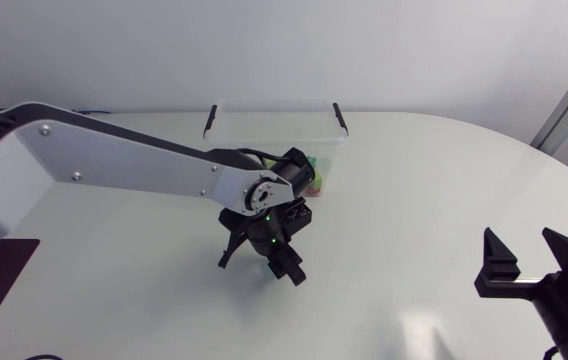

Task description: Place the duplo bricks in the container

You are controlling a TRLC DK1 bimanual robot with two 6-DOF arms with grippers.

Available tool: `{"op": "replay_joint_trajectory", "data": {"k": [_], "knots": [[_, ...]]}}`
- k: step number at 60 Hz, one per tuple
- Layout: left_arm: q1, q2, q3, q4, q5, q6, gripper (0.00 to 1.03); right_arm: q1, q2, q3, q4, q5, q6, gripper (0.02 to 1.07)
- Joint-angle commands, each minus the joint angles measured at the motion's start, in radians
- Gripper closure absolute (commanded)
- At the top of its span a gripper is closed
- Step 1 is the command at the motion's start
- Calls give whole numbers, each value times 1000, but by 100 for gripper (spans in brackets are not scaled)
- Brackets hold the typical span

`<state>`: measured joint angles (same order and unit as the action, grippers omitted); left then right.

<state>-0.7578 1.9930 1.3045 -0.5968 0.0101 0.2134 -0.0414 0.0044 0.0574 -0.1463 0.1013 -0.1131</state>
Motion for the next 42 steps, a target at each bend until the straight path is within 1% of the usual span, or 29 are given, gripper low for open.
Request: {"op": "replay_joint_trajectory", "data": {"k": [1, 6, 10, 23, 30, 35, 42], "knots": [[-3, 21, 18, -17, 2, 23, 77, -6, -9, -7, -22, 5, -14, 6], [-3, 6, 6, -23, 2, 40, 79, -6, -9, -7, -22, 5, -14, 6], [-3, -22, -22, 6, 4, 61, 80, -6, -9, -7, -22, 5, -14, 6], [6, -77, -21, 0, 4, 61, 80, -6, -9, -7, -22, 5, -14, 6], [23, -134, 32, -38, 4, 53, 79, -6, -9, -7, -22, 5, -14, 6], [45, -177, 81, -46, 4, 49, 78, -6, -9, -7, -22, 5, -14, 6], [97, -221, 170, -57, 2, 50, 77, -6, -9, -7, -22, 5, -14, 6]]}}
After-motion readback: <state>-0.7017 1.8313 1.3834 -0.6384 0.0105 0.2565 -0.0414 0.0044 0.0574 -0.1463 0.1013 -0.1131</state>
